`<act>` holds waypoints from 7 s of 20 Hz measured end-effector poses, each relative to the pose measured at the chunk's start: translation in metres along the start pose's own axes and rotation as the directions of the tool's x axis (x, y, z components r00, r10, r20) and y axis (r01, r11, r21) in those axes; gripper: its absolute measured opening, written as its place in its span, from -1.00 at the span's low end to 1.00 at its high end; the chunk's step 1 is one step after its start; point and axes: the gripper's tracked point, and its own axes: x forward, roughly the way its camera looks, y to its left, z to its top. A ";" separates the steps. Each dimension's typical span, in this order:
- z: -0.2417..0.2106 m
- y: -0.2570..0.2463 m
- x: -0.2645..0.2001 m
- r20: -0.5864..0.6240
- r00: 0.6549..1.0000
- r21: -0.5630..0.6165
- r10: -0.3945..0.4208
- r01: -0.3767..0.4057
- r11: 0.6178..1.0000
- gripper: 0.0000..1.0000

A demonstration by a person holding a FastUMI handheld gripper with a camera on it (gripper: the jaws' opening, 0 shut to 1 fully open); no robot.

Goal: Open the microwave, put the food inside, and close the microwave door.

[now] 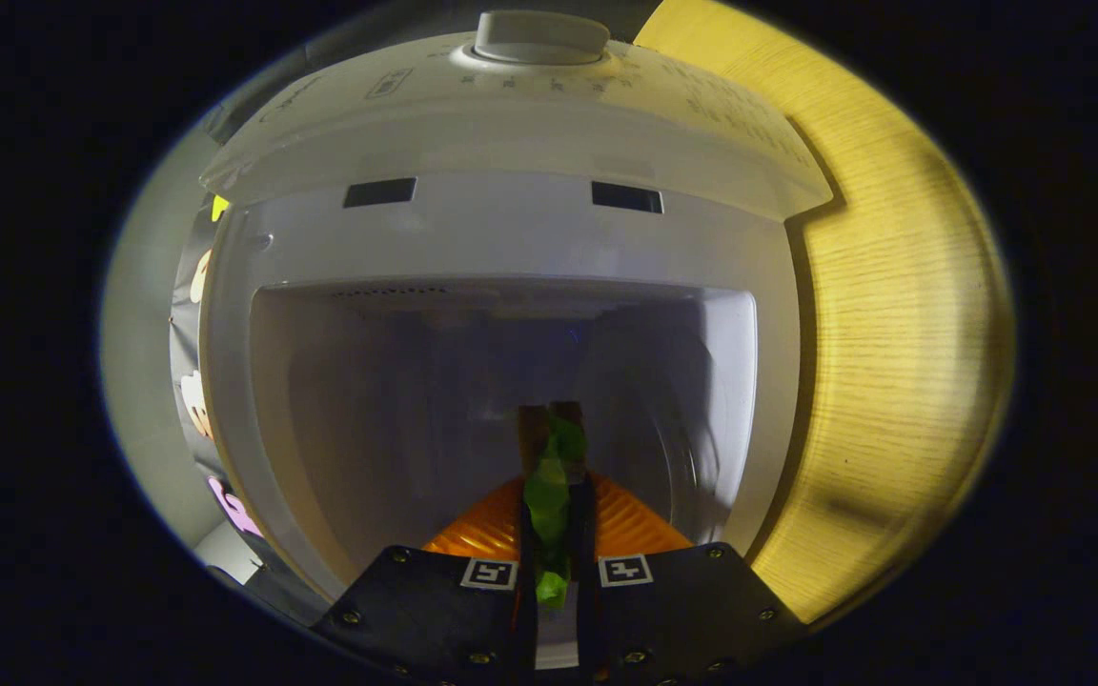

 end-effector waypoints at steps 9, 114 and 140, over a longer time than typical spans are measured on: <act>-0.018 -0.019 0.024 -0.005 0.999 -0.023 -0.055 0.054 0.998 -0.66; 0.076 0.076 -0.256 -0.253 0.960 -0.967 -0.122 -0.249 0.045 -0.99; 0.119 0.101 -0.120 -0.126 0.988 -0.986 -0.091 -0.114 0.123 -0.99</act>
